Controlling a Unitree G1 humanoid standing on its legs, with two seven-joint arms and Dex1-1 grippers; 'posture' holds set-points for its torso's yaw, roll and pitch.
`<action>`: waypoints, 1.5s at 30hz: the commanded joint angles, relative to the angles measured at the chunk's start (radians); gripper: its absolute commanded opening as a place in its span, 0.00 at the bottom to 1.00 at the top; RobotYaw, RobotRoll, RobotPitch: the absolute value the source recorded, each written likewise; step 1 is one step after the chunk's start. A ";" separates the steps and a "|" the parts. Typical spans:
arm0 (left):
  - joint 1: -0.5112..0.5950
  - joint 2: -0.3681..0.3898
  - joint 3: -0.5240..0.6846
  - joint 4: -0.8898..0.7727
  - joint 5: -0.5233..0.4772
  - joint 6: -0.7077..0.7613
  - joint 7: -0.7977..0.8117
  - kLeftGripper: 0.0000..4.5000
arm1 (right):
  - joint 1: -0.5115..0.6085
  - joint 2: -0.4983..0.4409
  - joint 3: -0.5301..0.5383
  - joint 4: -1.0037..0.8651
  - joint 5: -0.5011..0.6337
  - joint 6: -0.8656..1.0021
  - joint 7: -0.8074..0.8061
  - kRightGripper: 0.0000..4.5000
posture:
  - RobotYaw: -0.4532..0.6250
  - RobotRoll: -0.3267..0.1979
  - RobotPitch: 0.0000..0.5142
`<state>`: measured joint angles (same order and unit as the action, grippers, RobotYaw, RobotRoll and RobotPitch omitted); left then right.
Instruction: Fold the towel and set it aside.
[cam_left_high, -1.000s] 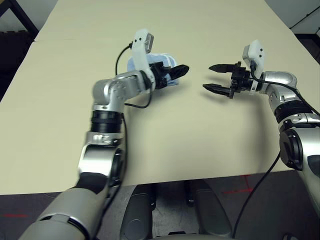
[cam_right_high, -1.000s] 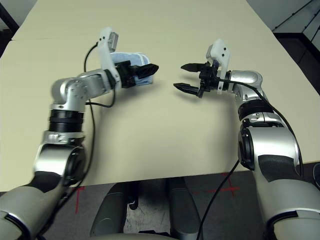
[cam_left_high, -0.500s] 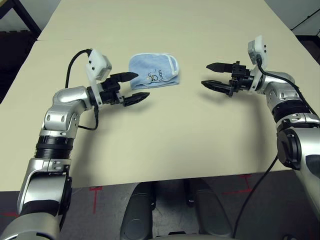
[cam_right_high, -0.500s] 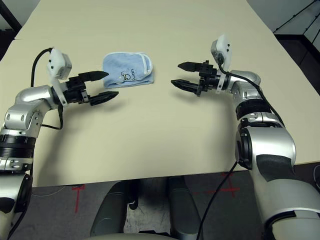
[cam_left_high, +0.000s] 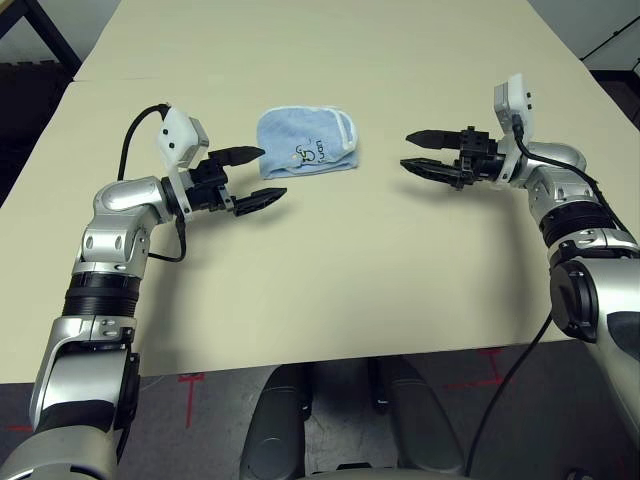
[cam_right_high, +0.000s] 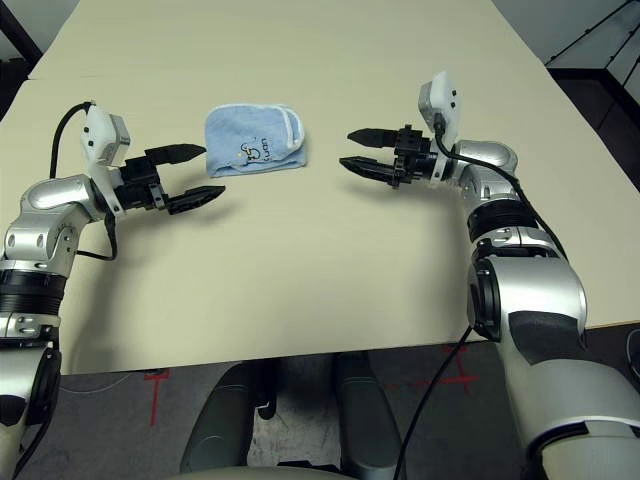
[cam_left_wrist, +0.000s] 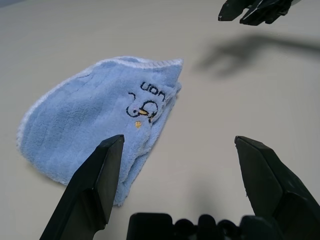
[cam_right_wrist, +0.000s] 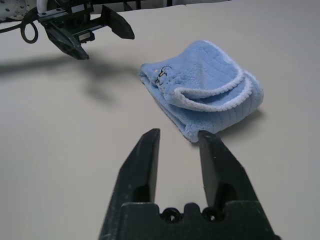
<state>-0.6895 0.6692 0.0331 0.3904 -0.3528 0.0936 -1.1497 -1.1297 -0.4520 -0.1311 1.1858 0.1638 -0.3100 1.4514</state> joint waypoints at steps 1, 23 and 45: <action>-0.005 -0.010 0.011 0.024 0.002 -0.027 -0.021 1.00 | 0.001 0.011 0.011 -0.003 -0.009 -0.018 0.003 0.10 | 0.43 0.62 0.43; -0.089 -0.037 0.027 0.154 -0.011 -0.064 -0.055 0.36 | -0.015 0.019 0.008 -0.002 -0.011 -0.020 -0.019 0.00 | 0.42 0.62 0.45; -0.266 -0.168 0.057 0.386 0.101 -0.104 0.178 0.01 | -0.123 0.185 0.019 0.075 -0.082 0.019 -0.476 0.00 | 0.43 0.62 0.66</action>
<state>-0.9395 0.5112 0.1096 0.7428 -0.2834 0.0071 -0.9827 -1.2449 -0.2772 -0.1231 1.2484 0.0951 -0.3008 0.9956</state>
